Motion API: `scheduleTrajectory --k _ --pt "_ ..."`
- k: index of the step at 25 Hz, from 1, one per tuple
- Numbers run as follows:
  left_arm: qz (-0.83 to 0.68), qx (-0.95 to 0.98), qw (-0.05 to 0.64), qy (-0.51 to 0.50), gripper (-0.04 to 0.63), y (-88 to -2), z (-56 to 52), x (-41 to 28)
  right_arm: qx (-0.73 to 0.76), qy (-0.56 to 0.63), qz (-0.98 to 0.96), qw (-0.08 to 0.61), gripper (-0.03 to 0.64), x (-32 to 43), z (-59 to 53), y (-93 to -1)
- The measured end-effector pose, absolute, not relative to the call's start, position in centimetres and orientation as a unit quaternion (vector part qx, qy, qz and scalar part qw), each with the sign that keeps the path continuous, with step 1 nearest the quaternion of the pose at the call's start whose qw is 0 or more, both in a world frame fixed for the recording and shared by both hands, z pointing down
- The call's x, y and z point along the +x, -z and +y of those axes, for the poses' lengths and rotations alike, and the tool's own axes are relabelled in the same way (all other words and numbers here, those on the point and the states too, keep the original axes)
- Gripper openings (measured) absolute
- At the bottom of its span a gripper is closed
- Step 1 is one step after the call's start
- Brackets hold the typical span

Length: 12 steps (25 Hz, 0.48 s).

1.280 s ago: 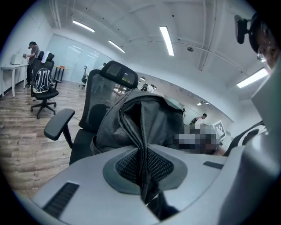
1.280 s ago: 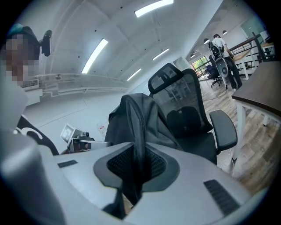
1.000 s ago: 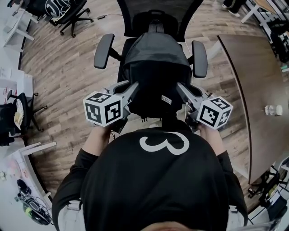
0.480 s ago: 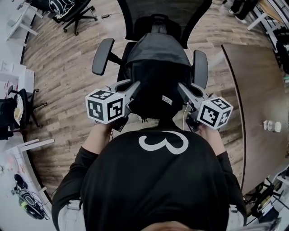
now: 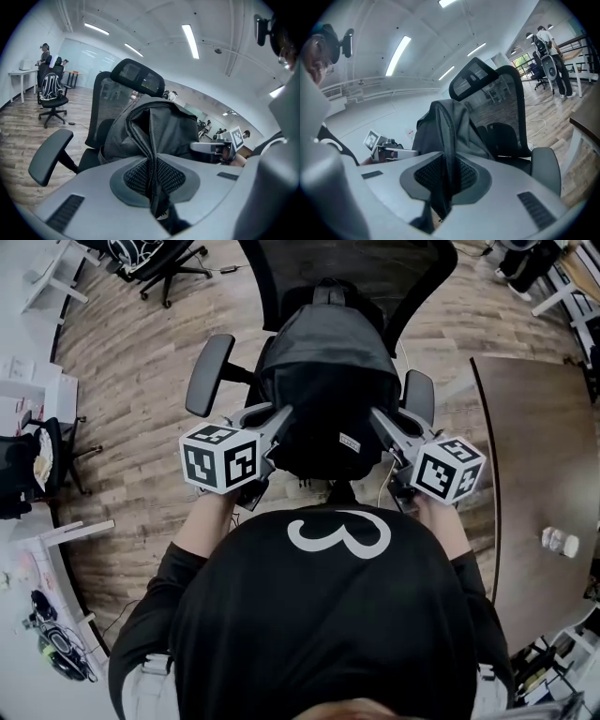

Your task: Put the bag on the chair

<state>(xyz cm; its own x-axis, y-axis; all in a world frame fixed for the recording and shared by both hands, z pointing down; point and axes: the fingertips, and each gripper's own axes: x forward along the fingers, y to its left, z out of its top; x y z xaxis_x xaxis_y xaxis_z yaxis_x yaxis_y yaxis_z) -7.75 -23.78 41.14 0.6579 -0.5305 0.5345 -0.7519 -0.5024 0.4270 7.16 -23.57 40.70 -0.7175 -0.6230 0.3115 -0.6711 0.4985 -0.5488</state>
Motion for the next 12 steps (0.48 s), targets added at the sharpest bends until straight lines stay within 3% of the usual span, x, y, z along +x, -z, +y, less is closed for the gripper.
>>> scheduleTrajectory --k 12 --pt "-0.397 0.834 0.337 -0.184 0.041 -42.8 -30.8 -5.8 0.358 -0.342 -0.867 0.046 0.058 9.1 -31.0 -42.3"
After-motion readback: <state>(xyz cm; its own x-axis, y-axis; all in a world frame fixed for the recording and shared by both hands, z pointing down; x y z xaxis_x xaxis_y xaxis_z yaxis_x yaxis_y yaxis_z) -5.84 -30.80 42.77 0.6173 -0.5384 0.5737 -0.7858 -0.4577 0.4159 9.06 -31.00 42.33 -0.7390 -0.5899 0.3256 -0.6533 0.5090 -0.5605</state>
